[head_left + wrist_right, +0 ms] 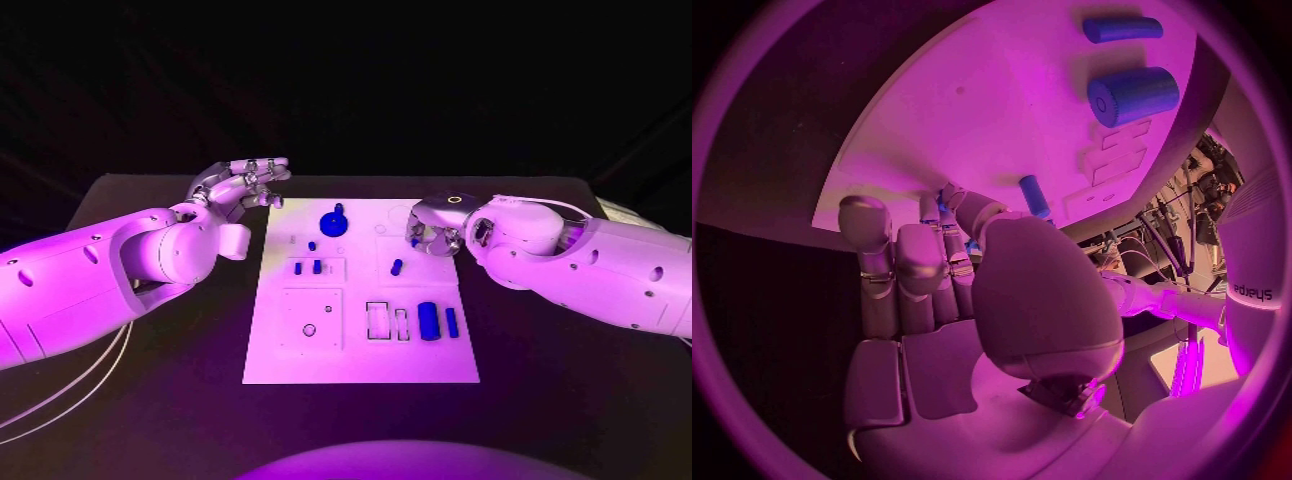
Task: Assemble the parts on the task board
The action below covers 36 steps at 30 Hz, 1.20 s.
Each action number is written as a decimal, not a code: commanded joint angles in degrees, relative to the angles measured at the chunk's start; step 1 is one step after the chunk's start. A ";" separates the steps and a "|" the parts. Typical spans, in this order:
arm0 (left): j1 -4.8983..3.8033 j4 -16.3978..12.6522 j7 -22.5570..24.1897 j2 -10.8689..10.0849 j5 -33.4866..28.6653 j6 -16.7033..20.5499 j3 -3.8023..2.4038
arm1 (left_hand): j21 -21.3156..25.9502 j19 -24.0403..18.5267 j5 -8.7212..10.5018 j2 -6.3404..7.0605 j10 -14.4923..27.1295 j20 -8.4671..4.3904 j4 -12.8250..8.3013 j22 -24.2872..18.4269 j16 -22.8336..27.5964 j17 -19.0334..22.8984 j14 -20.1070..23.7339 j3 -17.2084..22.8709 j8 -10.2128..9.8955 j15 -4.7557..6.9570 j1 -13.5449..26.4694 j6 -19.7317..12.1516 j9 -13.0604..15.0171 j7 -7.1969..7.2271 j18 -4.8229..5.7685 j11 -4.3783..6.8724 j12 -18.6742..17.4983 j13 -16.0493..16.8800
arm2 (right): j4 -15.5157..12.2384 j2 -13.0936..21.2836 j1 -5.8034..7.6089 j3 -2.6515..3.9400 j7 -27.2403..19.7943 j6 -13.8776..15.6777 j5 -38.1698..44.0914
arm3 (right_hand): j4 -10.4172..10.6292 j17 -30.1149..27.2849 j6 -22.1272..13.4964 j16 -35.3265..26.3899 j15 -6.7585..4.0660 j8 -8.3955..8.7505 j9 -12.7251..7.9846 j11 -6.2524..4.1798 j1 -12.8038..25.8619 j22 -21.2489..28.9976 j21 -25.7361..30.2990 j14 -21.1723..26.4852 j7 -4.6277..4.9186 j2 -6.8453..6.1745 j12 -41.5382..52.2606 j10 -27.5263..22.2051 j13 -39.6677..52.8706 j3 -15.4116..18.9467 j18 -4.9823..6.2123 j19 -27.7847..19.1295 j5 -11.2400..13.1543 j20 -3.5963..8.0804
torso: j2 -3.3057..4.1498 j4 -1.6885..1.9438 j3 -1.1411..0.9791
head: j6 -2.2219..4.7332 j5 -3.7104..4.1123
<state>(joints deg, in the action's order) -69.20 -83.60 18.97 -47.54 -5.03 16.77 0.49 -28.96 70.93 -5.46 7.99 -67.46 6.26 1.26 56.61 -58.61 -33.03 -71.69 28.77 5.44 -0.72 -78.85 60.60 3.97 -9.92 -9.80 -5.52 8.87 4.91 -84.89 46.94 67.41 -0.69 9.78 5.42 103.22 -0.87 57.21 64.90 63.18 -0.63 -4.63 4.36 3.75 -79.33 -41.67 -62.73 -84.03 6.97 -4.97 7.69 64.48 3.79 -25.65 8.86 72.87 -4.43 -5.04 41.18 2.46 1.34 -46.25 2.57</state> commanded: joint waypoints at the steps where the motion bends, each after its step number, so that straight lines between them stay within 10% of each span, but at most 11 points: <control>1: 0.00 -0.04 0.29 0.01 -0.46 -0.90 -0.03 | 0.32 -0.41 -0.19 -0.24 0.28 0.04 -0.09 -0.08 0.15 0.05 0.44 -0.36 0.22 0.11 0.33 -0.06 -0.07 -0.06 -0.65 -0.02 0.35 0.06 | 0.57 -0.22 -0.43 -0.21 -0.25 -0.96 -0.38 | 0.03 0.37 0.75 0.47 -0.10 0.25 0.14 0.07 0.07 -0.45 -0.43 -1.45 0.02 0.58 -0.15 0.73 -0.10 -0.61 -0.59 0.57 0.27 -0.12 | -0.02 0.02 0.02 | -0.02 0.08; 15: 0.01 0.10 -0.50 0.11 -0.46 -1.35 -0.02 | 0.63 -0.45 -0.21 -0.30 0.60 0.06 -0.32 -0.31 0.60 0.85 0.81 -0.65 0.17 0.06 0.24 -0.30 -0.10 -0.16 -0.63 -0.10 0.57 0.07 | 0.13 -0.10 -0.71 -0.20 0.50 3.93 -0.11 | -2.57 3.42 3.87 3.71 -0.99 -0.95 1.38 -0.74 -1.29 -7.73 -5.38 -2.15 -0.29 1.82 0.50 6.25 0.33 -4.12 -1.68 3.50 1.27 0.51 | -0.07 -0.02 0.01 | -0.34 0.32; 36: 0.16 0.51 -1.13 0.19 -0.46 -1.21 0.03 | 0.94 -0.45 -0.24 -0.38 1.08 0.09 -0.70 -0.56 0.82 1.32 1.03 -0.90 0.07 0.00 0.01 -0.66 -0.14 -0.30 -0.62 -0.23 0.81 0.06 | -9.94 4.67 0.61 1.00 0.63 8.24 -9.57 | -2.44 3.23 3.82 3.88 -0.97 -0.72 1.75 -0.54 0.54 -8.18 -5.88 -1.96 -0.04 0.99 -0.79 6.18 0.14 -4.15 -1.74 3.49 1.55 0.60 | -0.06 -0.04 0.07 | -0.45 0.16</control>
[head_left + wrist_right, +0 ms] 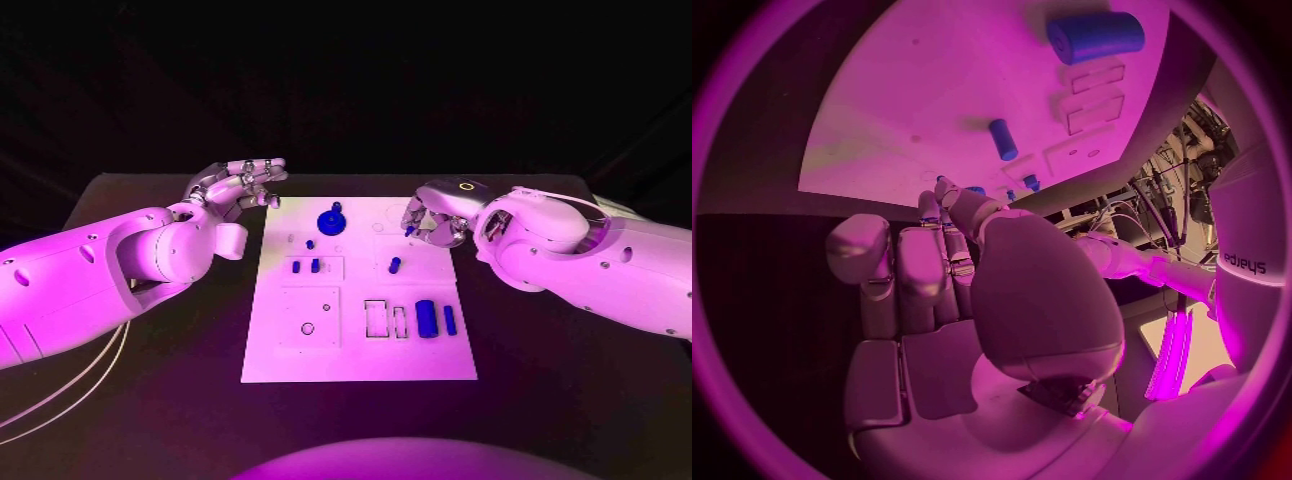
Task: Assemble the parts on the task board
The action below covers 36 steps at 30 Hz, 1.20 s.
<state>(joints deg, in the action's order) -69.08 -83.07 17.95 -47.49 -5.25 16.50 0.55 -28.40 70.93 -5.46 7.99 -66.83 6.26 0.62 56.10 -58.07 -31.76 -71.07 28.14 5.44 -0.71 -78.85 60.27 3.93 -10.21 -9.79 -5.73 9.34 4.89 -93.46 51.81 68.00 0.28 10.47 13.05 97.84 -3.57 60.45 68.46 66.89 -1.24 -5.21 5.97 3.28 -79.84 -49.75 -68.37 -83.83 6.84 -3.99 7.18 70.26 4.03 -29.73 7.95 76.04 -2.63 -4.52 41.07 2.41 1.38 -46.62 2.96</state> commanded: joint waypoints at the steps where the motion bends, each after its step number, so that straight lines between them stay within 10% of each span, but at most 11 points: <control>1: 0.04 -0.03 -0.14 0.14 -0.24 -0.97 -0.03 | 0.38 -0.45 -0.23 -0.38 0.46 0.09 -0.06 -0.05 0.28 0.05 0.41 -0.27 0.07 -0.01 0.01 -0.33 -0.10 -0.01 -0.63 -0.01 0.35 0.08 | -1.91 -0.35 -0.01 0.04 -0.20 0.51 -4.72 | 0.28 0.03 0.24 0.20 -0.36 -0.13 0.15 -0.06 1.10 -0.10 -0.24 -2.17 0.10 0.01 -0.32 0.38 -0.10 -0.03 -0.83 0.32 -0.25 0.09 | 0.04 0.01 0.05 | -0.15 -0.33; 13: 0.10 -0.25 -0.43 0.27 -0.24 -1.38 -0.03 | 0.46 -0.43 -0.26 -0.43 0.59 0.09 -0.22 -0.11 0.31 0.16 0.45 -0.31 0.06 -0.03 -0.13 -0.43 -0.10 -0.04 -0.63 -0.04 0.44 0.09 | -5.71 -5.58 -1.40 -0.29 -1.83 -1.52 -7.16 | 0.37 0.07 0.10 0.28 -0.34 -0.03 0.19 -0.01 1.34 0.02 -0.20 -2.15 0.14 0.06 -0.57 0.27 -0.13 0.08 -0.80 0.24 -0.25 0.10 | 0.04 0.15 0.18 | -0.74 -2.23; 36: 0.11 -1.24 -0.54 0.12 -0.24 -1.83 -0.02 | 0.63 -0.41 -0.26 -0.46 0.85 0.14 -0.29 -0.25 0.39 0.44 0.55 -0.58 0.06 -0.11 0.00 -0.58 -0.09 -0.15 -0.60 -0.15 0.63 0.09 | -1.95 -12.92 -6.30 -1.15 -2.56 -4.39 -5.74 | 0.28 0.17 -0.36 0.48 -0.25 0.26 0.23 0.15 1.50 0.16 -0.17 -2.12 0.30 0.35 -1.16 -0.11 -0.19 0.14 -0.77 0.09 -0.26 0.08 | 0.14 0.01 0.01 | -1.69 -3.80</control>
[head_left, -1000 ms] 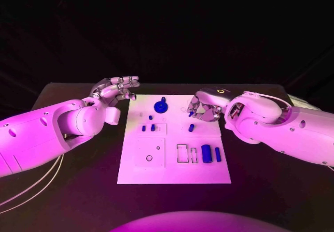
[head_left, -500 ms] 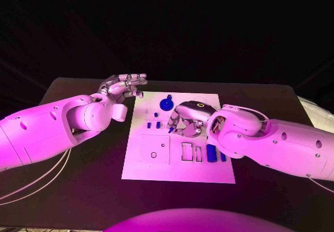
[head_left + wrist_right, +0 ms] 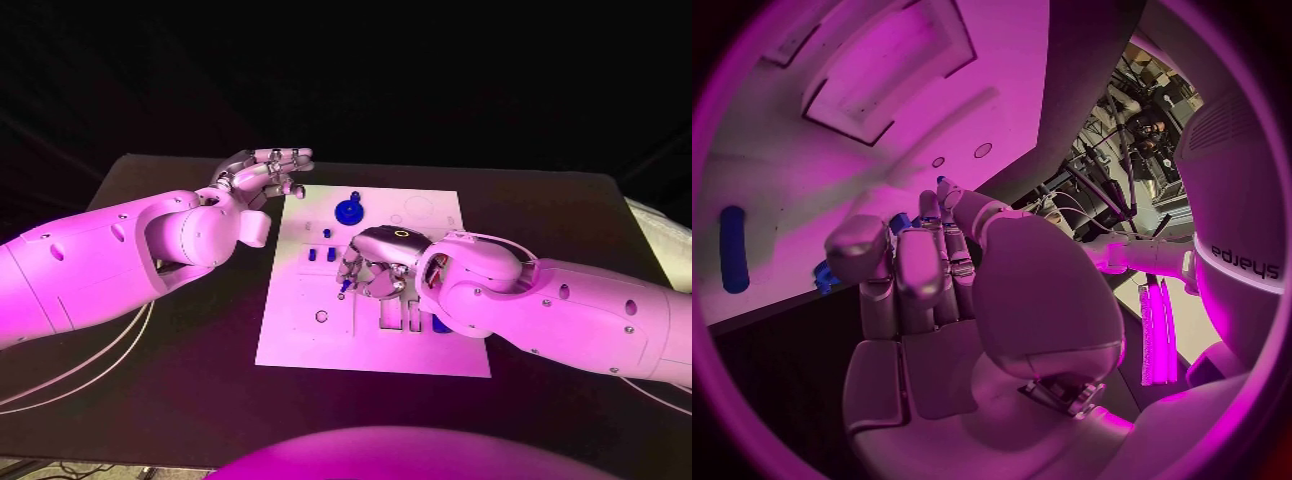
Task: Assemble the parts on the task board
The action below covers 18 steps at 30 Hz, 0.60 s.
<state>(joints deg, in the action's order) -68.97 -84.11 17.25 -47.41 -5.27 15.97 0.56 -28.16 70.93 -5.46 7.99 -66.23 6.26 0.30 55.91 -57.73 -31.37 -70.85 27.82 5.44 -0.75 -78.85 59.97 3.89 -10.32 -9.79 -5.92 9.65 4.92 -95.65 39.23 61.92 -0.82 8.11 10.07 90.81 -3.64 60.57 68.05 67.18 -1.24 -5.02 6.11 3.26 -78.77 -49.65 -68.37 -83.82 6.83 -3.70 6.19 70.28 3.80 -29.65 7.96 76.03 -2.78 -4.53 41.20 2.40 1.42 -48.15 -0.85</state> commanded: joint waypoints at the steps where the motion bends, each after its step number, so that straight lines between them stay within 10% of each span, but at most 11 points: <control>1: 0.00 -0.20 0.14 0.04 -0.21 -1.32 -0.04 | 0.40 -0.40 -0.26 -0.47 0.26 0.14 0.02 -0.06 0.05 0.05 0.33 -0.28 0.06 -0.08 0.01 -0.29 -0.05 -0.04 -0.61 0.04 0.33 0.06 | 0.28 -0.41 -0.25 -0.05 -0.13 -1.42 1.40 | 0.35 0.05 0.05 0.19 -0.26 0.07 0.09 0.17 0.43 0.06 -0.18 -2.12 0.30 0.06 -0.16 -0.13 0.03 0.06 -0.77 0.10 -0.11 0.08 | 0.01 0.04 -0.03 | -0.18 0.01; 18: 0.00 -0.17 -0.09 0.08 -0.21 -1.77 -0.04 | 0.44 -0.40 -0.28 -0.46 0.34 0.15 -0.03 -0.09 0.12 0.20 0.39 -0.33 0.06 -0.09 -0.01 -0.33 -0.06 -0.04 -0.60 0.03 0.36 0.06 | 0.83 -1.57 -0.69 -0.20 2.46 -3.35 5.19 | 0.38 0.12 -0.02 0.29 -0.21 0.11 0.12 0.23 0.62 0.04 -0.21 -2.13 0.34 0.09 -0.33 -0.20 0.03 0.20 -0.78 0.08 -0.07 0.05 | -0.04 0.02 -0.02 | -0.62 -0.06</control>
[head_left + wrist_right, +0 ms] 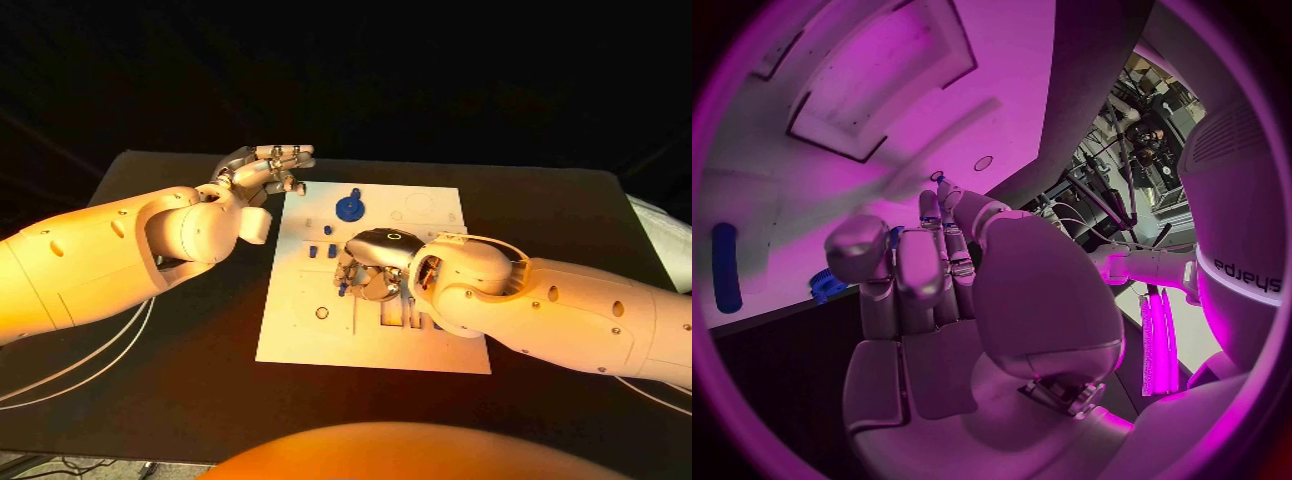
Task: Assemble the parts on the task board
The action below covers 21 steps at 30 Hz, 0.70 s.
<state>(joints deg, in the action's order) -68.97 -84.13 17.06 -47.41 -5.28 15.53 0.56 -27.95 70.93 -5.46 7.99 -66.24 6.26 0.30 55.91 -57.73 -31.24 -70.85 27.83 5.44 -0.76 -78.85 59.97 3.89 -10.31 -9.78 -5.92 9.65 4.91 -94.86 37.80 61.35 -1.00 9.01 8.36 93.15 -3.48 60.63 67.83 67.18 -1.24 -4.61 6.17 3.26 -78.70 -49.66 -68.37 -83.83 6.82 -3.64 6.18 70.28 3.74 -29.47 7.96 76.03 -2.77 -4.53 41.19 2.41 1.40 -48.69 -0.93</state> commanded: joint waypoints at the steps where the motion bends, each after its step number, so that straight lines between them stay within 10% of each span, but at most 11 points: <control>1: 0.00 -0.15 0.07 0.07 -0.20 -1.36 -0.03 | 0.23 -0.40 -0.28 -0.46 0.34 0.15 -0.04 -0.10 0.12 0.07 0.38 -0.33 0.06 -0.08 -0.01 -0.33 -0.06 -0.05 -0.61 0.04 0.36 0.07 | 0.06 -0.18 -0.15 -0.04 1.98 -1.79 3.38 | 0.23 0.13 0.20 0.35 -0.21 -0.29 0.08 0.23 0.58 -0.01 -0.24 -2.13 0.35 0.02 -0.35 -0.21 0.09 0.04 -0.79 0.09 -0.07 0.05 | -0.03 0.01 0.00 | -0.09 0.04; 21: 0.00 -0.06 -0.33 0.10 -0.20 -1.69 -0.02 | 0.30 -0.40 -0.29 -0.45 0.48 0.16 -0.13 -0.15 0.20 0.27 0.47 -0.42 0.04 -0.10 -0.05 -0.42 -0.06 -0.08 -0.61 0.01 0.42 0.06 | -0.61 -1.05 -0.29 -0.29 3.48 -5.26 6.63 | 0.20 0.24 0.23 0.46 -0.20 -0.31 0.12 0.21 0.65 -0.04 -0.27 -2.15 0.32 -0.02 -0.40 -0.18 0.11 0.14 -0.80 0.09 -0.06 0.03 | -0.02 0.00 0.02 | -0.31 0.10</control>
<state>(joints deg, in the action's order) -68.97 -84.09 16.67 -47.41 -5.29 15.06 0.56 -27.96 70.93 -5.46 7.99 -66.25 6.26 0.14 55.85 -57.73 -31.05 -70.84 27.67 5.44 -0.77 -78.85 59.97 3.90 -10.31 -9.78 -5.91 9.98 4.90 -95.42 36.91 61.28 -1.05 11.77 6.09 98.37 -3.49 60.80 67.84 67.39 -1.24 -4.75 6.15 3.26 -78.71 -49.66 -68.37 -83.83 7.06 -3.65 5.97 70.28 3.90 -29.47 7.96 76.03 -2.64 -4.53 41.15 2.38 1.40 -48.97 -0.87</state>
